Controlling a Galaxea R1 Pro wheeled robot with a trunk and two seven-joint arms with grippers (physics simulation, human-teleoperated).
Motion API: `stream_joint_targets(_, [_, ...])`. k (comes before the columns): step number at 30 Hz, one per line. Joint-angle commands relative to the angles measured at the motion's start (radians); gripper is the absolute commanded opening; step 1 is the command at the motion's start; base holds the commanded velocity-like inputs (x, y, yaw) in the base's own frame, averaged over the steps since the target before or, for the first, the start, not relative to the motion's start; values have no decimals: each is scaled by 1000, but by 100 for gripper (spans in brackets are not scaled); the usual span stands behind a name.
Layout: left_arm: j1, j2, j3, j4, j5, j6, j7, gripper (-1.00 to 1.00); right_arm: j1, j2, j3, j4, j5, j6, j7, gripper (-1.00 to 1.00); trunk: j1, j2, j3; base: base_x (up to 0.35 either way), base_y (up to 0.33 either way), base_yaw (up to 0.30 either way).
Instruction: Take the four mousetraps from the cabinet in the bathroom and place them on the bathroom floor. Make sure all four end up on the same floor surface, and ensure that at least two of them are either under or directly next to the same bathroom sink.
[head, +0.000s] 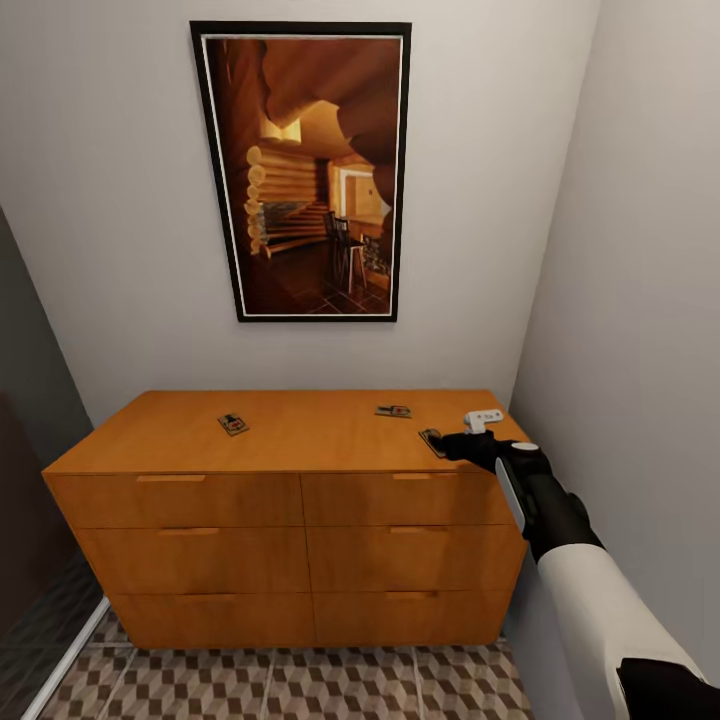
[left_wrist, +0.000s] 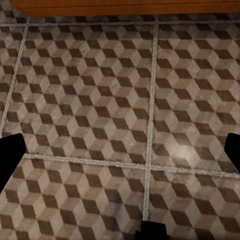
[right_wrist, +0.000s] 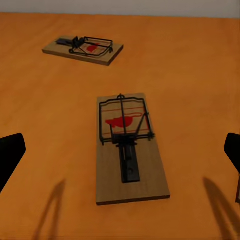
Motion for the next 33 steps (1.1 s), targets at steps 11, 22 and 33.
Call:
stream_joint_targets(11, [0,0,1,-1,1,-2,1,100,-1,0,-3,11,11,-1,9,100,0,-1,-1,0,0,0])
stream_joint_targets(22, [0,0,1,0,1,-2,1,100,-1,-1,-3,16,11,-1,9,100,0,-1,-1,0,0,0])
stream_joint_targets(33, [0,0,1,1,1,-2,1,100,-1,-1,-3,26,12,-1,9,100,0,-1,-11,0,0,0])
